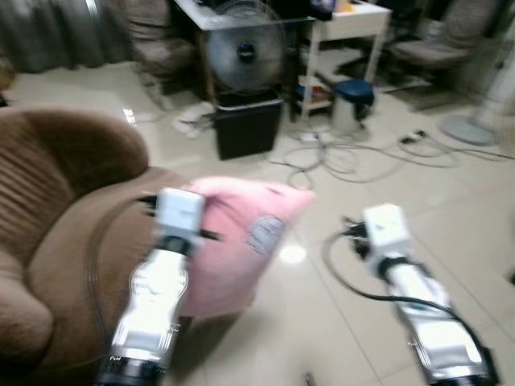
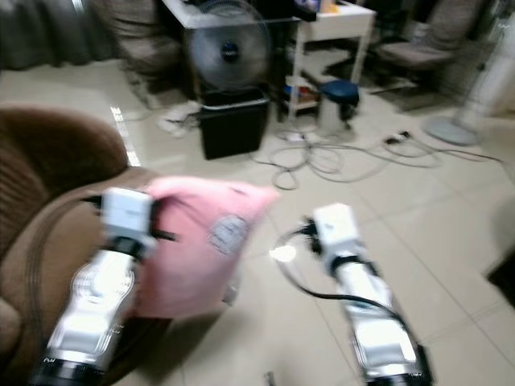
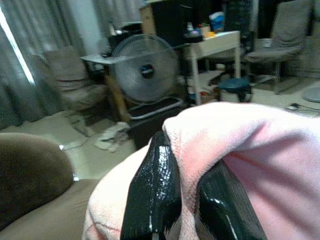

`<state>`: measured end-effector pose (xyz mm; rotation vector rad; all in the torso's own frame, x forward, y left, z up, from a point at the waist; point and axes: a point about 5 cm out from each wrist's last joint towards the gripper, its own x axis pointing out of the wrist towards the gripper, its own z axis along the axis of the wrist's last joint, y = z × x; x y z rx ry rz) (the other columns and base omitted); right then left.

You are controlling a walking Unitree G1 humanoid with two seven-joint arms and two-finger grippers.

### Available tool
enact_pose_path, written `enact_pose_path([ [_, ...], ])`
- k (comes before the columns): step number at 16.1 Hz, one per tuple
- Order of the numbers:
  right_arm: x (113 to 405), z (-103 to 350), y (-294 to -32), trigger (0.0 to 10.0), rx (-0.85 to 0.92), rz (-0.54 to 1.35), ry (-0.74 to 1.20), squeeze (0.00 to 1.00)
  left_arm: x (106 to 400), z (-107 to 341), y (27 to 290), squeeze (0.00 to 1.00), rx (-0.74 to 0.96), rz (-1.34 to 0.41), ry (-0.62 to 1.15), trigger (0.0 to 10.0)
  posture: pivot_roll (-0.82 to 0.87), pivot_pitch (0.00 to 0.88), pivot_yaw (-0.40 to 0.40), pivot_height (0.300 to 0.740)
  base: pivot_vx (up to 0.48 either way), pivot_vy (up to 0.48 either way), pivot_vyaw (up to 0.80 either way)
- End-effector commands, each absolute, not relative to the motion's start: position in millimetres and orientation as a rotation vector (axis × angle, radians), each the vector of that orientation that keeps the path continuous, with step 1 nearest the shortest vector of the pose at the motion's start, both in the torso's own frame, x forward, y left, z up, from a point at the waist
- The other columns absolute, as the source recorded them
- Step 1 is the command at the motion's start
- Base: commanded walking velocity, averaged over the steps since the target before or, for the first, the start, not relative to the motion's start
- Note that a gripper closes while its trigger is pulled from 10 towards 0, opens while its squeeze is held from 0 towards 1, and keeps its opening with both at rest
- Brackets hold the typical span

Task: Move the pillow to the sofa from floor

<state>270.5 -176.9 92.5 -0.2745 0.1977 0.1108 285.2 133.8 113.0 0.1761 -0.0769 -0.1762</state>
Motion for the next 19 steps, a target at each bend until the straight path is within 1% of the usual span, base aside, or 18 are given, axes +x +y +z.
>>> enact_pose_path([
  [1, 273.6, 97.7, -166.8, 10.0, -0.26, 0.14, 0.166, 0.0, 286.6, 125.0, 145.8, 0.0, 0.196, -0.137, -0.124, 10.0, 0.02, 0.0, 0.036, 0.74, 0.469, 0.0, 0.8],
  [13, 273.1, 94.5, -163.1, 10.0, -0.271, 0.184, 0.173, 0.0, 283.1, 122.4, 143.6, 0.0, 0.2, -0.154, -0.108, 10.0, 0.02, 0.0, 0.039, 0.74, 0.466, 0.0, 0.78],
  [16, 273.1, 93.2, -165.1, 10.0, -0.251, 0.17, 0.182, 0.0, 282.5, 119.9, 142.7, 0.0, 0.184, -0.157, -0.091, 10.0, 0.04, 0.0, 0.03, 0.74, 0.45, 0.0, 0.0],
  [19, 274.5, 96.3, -165.0, 10.0, -0.287, 0.196, 0.171, 0.0, 281.3, 116.2, 136.6, 0.0, 0.158, -0.183, -0.09, 10.0, 0.04, 0.0, 0.017, 0.74, 0.0, 0.0, 0.0],
])
